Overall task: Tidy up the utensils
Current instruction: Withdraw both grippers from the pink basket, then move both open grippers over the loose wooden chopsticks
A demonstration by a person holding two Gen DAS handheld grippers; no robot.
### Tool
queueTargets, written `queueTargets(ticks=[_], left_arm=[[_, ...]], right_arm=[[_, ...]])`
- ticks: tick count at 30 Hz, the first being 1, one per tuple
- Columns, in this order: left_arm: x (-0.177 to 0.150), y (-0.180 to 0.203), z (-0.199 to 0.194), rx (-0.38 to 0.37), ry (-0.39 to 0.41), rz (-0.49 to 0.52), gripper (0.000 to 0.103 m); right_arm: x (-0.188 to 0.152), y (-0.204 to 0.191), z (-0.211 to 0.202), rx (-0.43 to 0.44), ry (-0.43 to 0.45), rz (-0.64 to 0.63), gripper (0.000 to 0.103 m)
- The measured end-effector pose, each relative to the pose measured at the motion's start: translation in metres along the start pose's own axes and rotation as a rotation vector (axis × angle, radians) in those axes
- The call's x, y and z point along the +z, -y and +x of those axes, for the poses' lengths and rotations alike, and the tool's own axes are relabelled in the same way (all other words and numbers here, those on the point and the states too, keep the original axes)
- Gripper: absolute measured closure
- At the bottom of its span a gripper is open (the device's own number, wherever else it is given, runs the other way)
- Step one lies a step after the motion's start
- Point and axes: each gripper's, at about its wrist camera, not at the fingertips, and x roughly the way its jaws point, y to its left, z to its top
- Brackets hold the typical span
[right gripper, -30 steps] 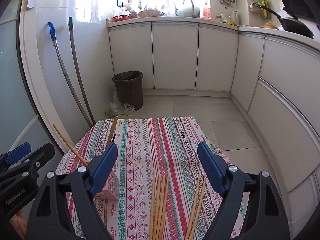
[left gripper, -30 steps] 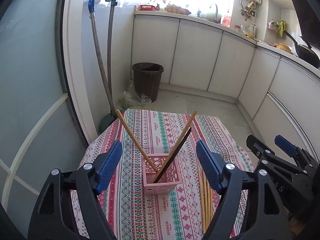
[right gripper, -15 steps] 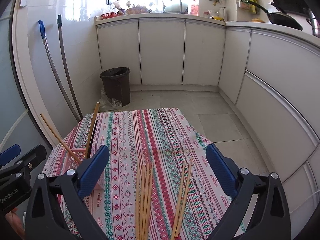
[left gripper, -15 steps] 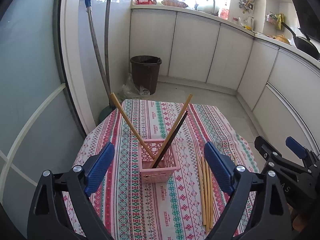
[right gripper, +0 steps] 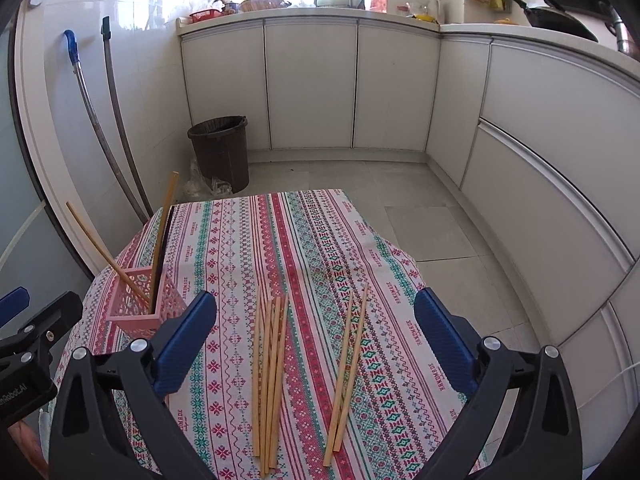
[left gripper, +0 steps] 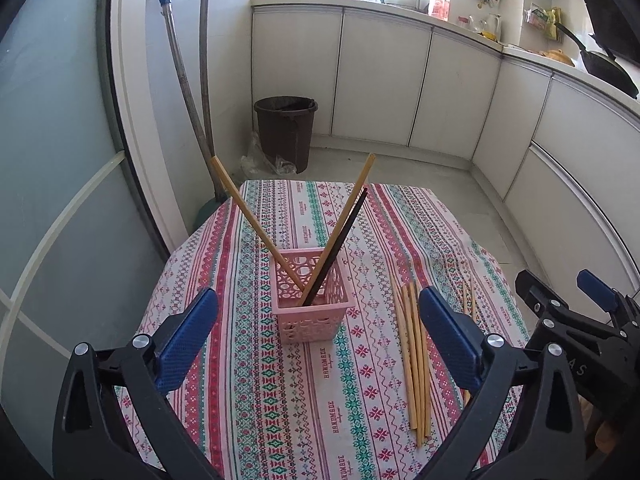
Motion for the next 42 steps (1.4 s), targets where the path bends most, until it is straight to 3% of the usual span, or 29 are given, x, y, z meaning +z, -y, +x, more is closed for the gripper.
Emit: queueTargets(ticks=[7, 14, 23, 29, 33, 36, 38, 42], left_arm=[[-0.004, 0.007, 0.009, -0.004, -0.040, 0.019, 0.007], [-0.012, 0.024, 0.032, -0.044, -0.131, 0.040, 0.007], [-0.029, 0.068, 0.066, -0.152, -0.286, 0.088, 0.007], [-0.039, 0.121, 0.100, -0.250, -0.419, 0.144, 0.007], [-0.038, 0.156, 0.128, -0.263, -0.459, 0.179, 0.007], [-0.032, 0.169, 0.157, -0.254, -0.494, 0.138, 0.007], [-0.024, 0.172, 0.178, -0.253, -0.513, 0.117, 0.011], [-0.012, 0.177, 0.216, -0.235, -0.575, 0.093, 0.033]], right_arm=[[-0.015, 0.027, 0.012, 0.030, -0.085, 0.066, 0.007], [-0.035, 0.080, 0.035, 0.076, -0.246, 0.243, 0.007], [-0.033, 0.132, 0.029, 0.066, -0.240, 0.398, 0.007], [-0.026, 0.160, 0.023, 0.076, -0.217, 0.476, 0.007], [-0.026, 0.185, 0.023, 0.079, -0.212, 0.553, 0.007], [-0.028, 0.203, 0.031, 0.091, -0.232, 0.621, 0.007], [-0.031, 0.212, 0.038, 0.118, -0.253, 0.669, 0.007], [-0.037, 0.220, 0.053, 0.170, -0.308, 0.732, 0.007]])
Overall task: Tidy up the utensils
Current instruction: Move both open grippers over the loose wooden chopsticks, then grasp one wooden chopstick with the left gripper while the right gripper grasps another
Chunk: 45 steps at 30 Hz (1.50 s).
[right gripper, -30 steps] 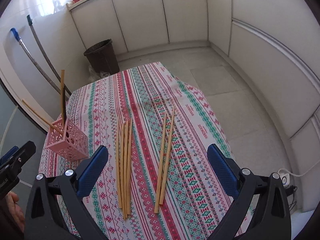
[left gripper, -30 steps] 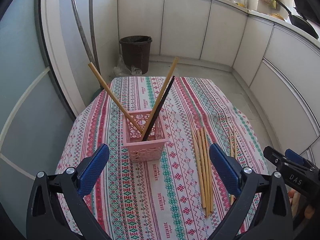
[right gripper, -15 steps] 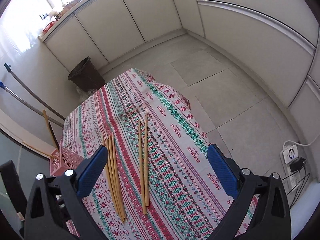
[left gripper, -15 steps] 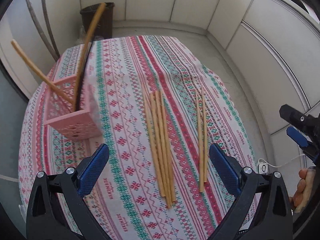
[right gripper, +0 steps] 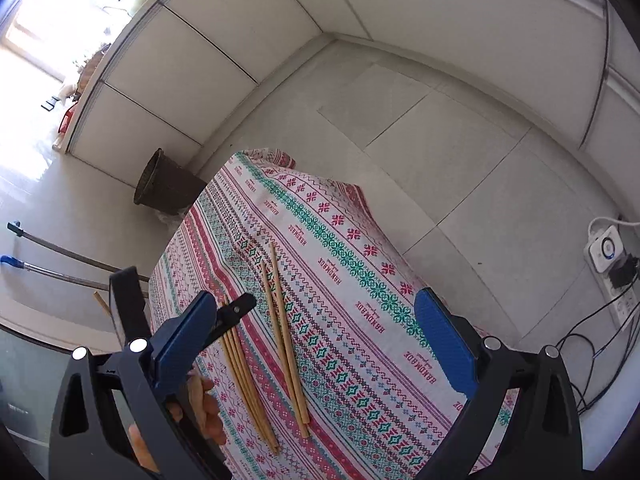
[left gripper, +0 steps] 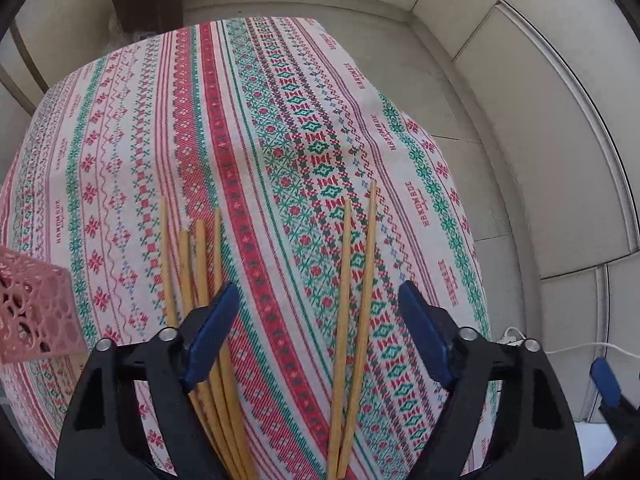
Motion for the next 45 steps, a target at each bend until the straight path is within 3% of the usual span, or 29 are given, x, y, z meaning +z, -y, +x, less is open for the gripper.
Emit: queueTargets(ticks=[3, 14, 17, 19, 21, 25, 30, 36, 42, 45], left_arm=[[0.014, -0.004, 0.014, 0.002, -0.031, -0.033, 0.038], [0.032, 0.018, 0.048, 0.084, -0.053, 0.006, 0.053], [0.037, 0.026, 0.054, 0.119, -0.045, 0.031, 0.067], [0.041, 0.034, 0.059, 0.154, -0.032, 0.065, 0.090], [0.036, 0.040, 0.060, 0.157, -0.013, 0.097, 0.097], [0.022, 0.036, 0.051, 0.116, 0.023, 0.096, 0.099], [-0.001, 0.019, 0.024, 0.008, 0.030, 0.069, 0.099], [-0.042, -0.003, -0.045, -0.107, 0.093, 0.088, 0.099], [-0.096, -0.044, -0.118, -0.113, 0.201, 0.121, 0.099], [-0.111, -0.065, -0.153, -0.132, 0.259, 0.106, 0.099]], right_arm=[[0.004, 0.003, 0.008, 0.034, -0.029, 0.039, 0.007], [0.009, 0.016, 0.021, 0.047, -0.062, 0.113, 0.007], [0.011, 0.019, 0.021, 0.039, -0.054, 0.126, 0.007], [0.012, 0.021, 0.024, 0.036, -0.060, 0.134, 0.007], [0.012, 0.020, 0.028, 0.029, -0.069, 0.129, 0.007], [0.013, 0.015, 0.043, -0.013, -0.080, 0.099, 0.007], [0.017, -0.013, 0.064, -0.083, -0.026, -0.028, 0.007], [0.014, -0.066, 0.105, -0.170, -0.007, -0.241, 0.007], [0.012, -0.093, 0.168, -0.307, -0.083, -0.382, 0.007], [0.009, -0.095, 0.192, -0.346, -0.137, -0.409, 0.020]])
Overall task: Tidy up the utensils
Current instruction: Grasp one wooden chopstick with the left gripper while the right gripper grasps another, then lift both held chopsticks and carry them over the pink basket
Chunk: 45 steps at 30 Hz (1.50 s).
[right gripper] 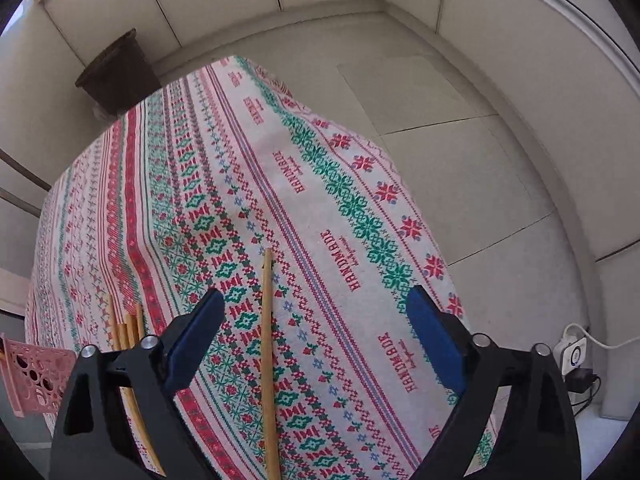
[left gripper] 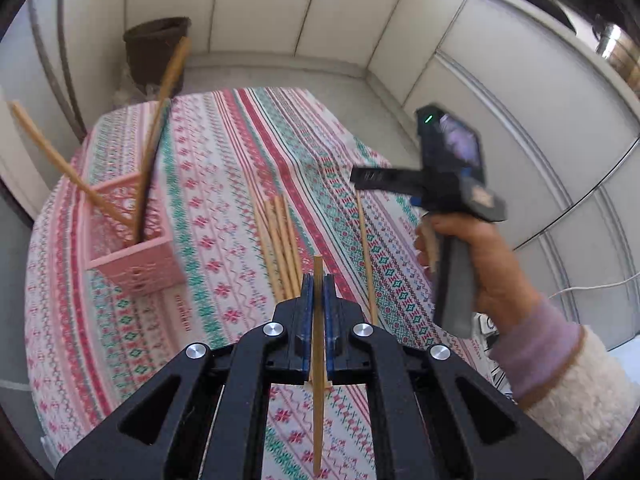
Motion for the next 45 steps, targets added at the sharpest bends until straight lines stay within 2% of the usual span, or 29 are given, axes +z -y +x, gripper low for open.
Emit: queueTargets(ticks=[1, 2, 5, 9, 10, 11, 12, 13, 14, 16, 20, 23, 35, 45], left_arm=[[-0.001, -0.003, -0.011, -0.001, 0.018, 0.002, 0.099], [-0.002, -0.006, -0.021, -0.001, 0.039, 0.003, 0.099], [-0.003, -0.011, -0.037, -0.005, 0.076, 0.003, 0.099], [-0.007, -0.018, -0.045, -0.008, 0.086, -0.007, 0.099], [-0.007, -0.018, -0.046, -0.010, 0.088, -0.007, 0.099], [-0.008, -0.017, -0.047, -0.012, 0.089, -0.007, 0.099], [-0.008, -0.018, -0.048, -0.014, 0.090, -0.007, 0.099], [-0.008, -0.016, -0.054, -0.016, 0.093, -0.009, 0.099], [-0.008, -0.017, -0.055, -0.017, 0.097, -0.013, 0.099], [-0.008, -0.017, -0.062, -0.020, 0.104, -0.021, 0.099], [-0.008, -0.017, -0.070, -0.025, 0.112, -0.022, 0.099], [-0.010, -0.013, -0.076, -0.035, 0.121, -0.009, 0.099], [-0.016, -0.003, -0.102, -0.036, 0.174, -0.006, 0.099], [0.009, -0.023, -0.145, 0.038, 0.312, -0.083, 0.099]], right_arm=[[0.000, -0.004, 0.006, -0.010, -0.014, -0.012, 0.028], [-0.001, -0.007, 0.010, -0.022, -0.023, -0.021, 0.032], [-0.003, -0.015, 0.016, -0.081, -0.006, -0.053, 0.033], [-0.006, -0.022, 0.017, -0.097, 0.017, -0.064, 0.036], [-0.007, -0.028, 0.017, -0.100, 0.030, -0.073, 0.042], [-0.008, -0.031, 0.015, -0.099, 0.046, -0.085, 0.055], [-0.010, -0.035, 0.014, -0.086, 0.060, -0.097, 0.063], [-0.012, -0.038, 0.013, -0.070, 0.063, -0.097, 0.079], [-0.015, -0.041, 0.012, -0.058, 0.059, -0.092, 0.088], [-0.019, -0.044, 0.009, -0.038, 0.054, -0.090, 0.097], [-0.028, -0.035, -0.004, 0.002, 0.056, -0.046, 0.097], [-0.037, -0.020, -0.030, 0.028, 0.092, -0.025, 0.097], [-0.061, 0.003, -0.168, 0.227, 0.341, -0.006, 0.097], [-0.066, 0.013, -0.241, 0.450, 0.481, 0.081, 0.097]])
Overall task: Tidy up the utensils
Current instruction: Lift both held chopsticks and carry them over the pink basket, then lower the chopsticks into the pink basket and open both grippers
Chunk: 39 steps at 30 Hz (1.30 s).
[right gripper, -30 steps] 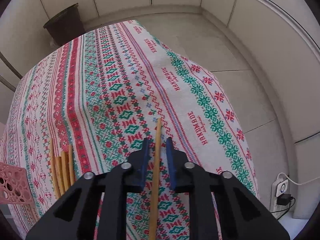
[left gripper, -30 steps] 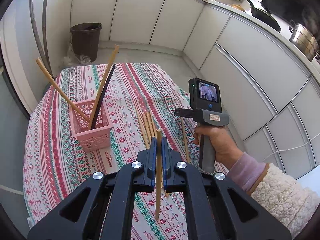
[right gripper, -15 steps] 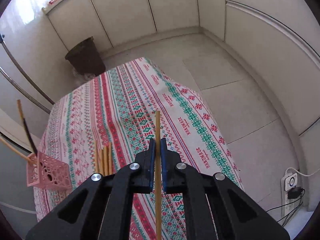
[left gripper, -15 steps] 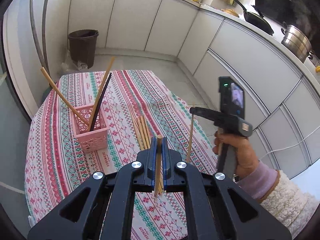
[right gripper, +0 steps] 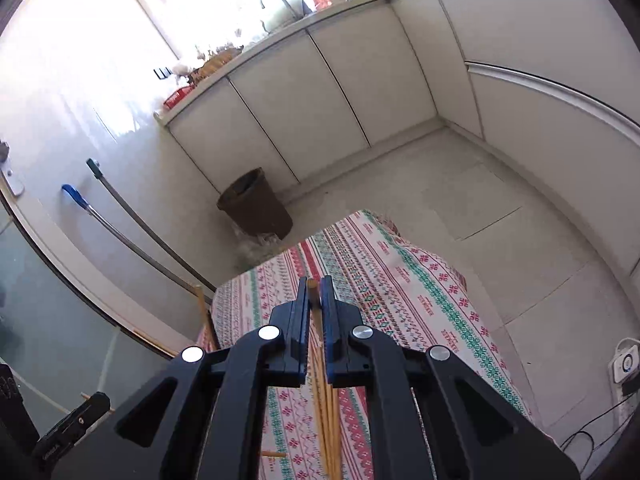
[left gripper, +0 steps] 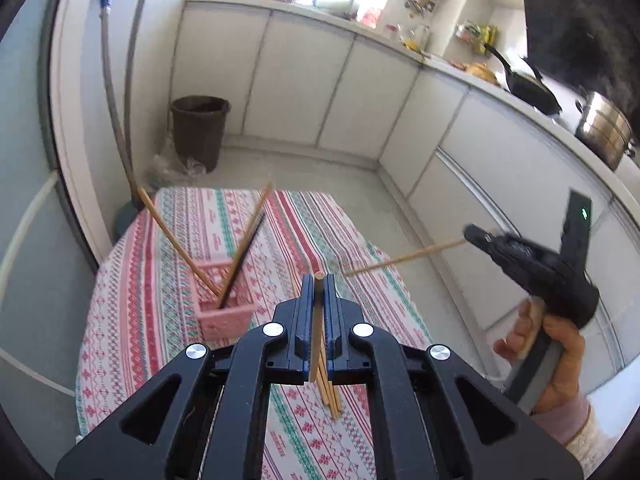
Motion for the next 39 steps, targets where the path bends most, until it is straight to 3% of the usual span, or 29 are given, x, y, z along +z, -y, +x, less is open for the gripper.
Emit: queueTargets(ticks=[5, 12, 21, 25, 26, 28, 39], left_arm=[[0.040, -0.011, -0.025, 0.052, 0.129, -0.058, 0.099], [0.064, -0.029, -0.034, 0.178, 0.262, -0.106, 0.099], [0.065, -0.067, -0.010, 0.254, 0.237, -0.197, 0.099], [0.062, -0.073, 0.008, 0.274, 0.172, -0.186, 0.097], [0.060, -0.074, 0.014, 0.277, 0.147, -0.184, 0.095], [0.055, -0.078, 0.020, 0.280, 0.128, -0.203, 0.077], [0.037, -0.079, -0.008, 0.313, 0.173, -0.229, 0.070]], right_arm=[[0.013, 0.007, -0.013, 0.071, 0.013, 0.067, 0.097], [0.013, 0.014, -0.013, 0.075, 0.005, 0.083, 0.097], [0.009, 0.013, -0.003, 0.075, -0.031, 0.072, 0.097], [0.007, 0.012, 0.001, 0.078, -0.049, 0.075, 0.097], [0.007, 0.011, 0.001, 0.078, -0.051, 0.075, 0.097], [0.006, 0.011, 0.001, 0.081, -0.052, 0.073, 0.097], [0.002, -0.016, -0.002, 0.128, -0.051, 0.034, 0.097]])
